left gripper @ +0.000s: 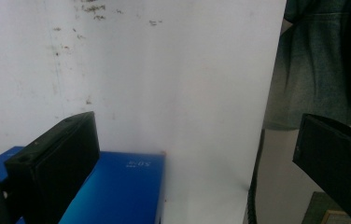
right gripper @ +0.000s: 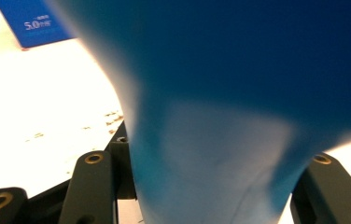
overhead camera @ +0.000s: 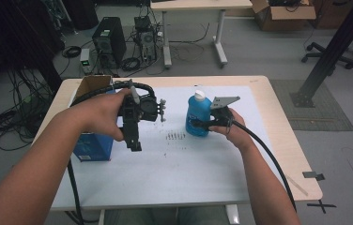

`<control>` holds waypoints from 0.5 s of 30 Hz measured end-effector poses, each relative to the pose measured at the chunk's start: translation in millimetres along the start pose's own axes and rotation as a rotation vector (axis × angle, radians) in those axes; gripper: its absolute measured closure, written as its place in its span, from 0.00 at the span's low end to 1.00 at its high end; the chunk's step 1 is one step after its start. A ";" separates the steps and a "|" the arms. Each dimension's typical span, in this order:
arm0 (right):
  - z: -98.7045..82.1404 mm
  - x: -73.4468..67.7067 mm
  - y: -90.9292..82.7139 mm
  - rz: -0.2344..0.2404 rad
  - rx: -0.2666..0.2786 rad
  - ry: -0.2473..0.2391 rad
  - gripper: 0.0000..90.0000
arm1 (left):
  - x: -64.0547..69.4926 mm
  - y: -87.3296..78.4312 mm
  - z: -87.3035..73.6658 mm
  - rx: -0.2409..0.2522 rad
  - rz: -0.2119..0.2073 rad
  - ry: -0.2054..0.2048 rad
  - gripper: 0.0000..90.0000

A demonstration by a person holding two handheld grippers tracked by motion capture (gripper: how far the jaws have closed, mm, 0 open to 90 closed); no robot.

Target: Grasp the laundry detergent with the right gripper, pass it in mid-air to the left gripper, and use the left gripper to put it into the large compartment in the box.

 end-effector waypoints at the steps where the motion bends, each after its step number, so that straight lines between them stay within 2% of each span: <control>1: 1.2 -1.1 -1.2 0.007 0.000 -0.003 0.51 | 0.0 -0.4 0.2 -0.002 -0.001 0.000 0.01; 4: 7.5 -3.1 -5.7 0.015 0.020 -0.007 0.51 | -0.3 -0.9 0.9 0.001 0.002 -0.001 0.01; 5: 17.2 -5.0 -12.9 0.019 0.041 -0.022 0.51 | -0.4 -2.6 1.2 -0.002 0.002 0.000 0.01; 6: 17.2 -5.0 -12.9 0.019 0.041 -0.022 0.51 | -0.4 -2.6 1.2 -0.002 0.002 0.000 0.01; 7: 25.5 -6.5 -20.1 0.022 0.052 -0.036 0.51 | -0.5 -4.5 1.6 -0.002 0.005 0.000 0.01; 10: 31.7 -8.0 -26.6 0.024 0.052 -0.049 0.51 | -0.5 -6.8 2.5 0.004 0.010 -0.001 0.01; 11: 38.3 -11.5 -34.7 0.032 0.046 -0.063 0.51 | -0.1 -8.7 2.6 0.006 0.012 -0.002 0.01; 15: 46.3 -19.5 -45.8 0.055 0.039 -0.083 0.51 | -0.6 -12.7 2.9 0.005 0.017 0.004 0.01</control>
Point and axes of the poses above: each handheld gripper's, and its own axes: y roughly forward along the jaws, z roughly out of its top, x roughly to its right, the point moved 10 cm from there along y, roughly forward along the jaws
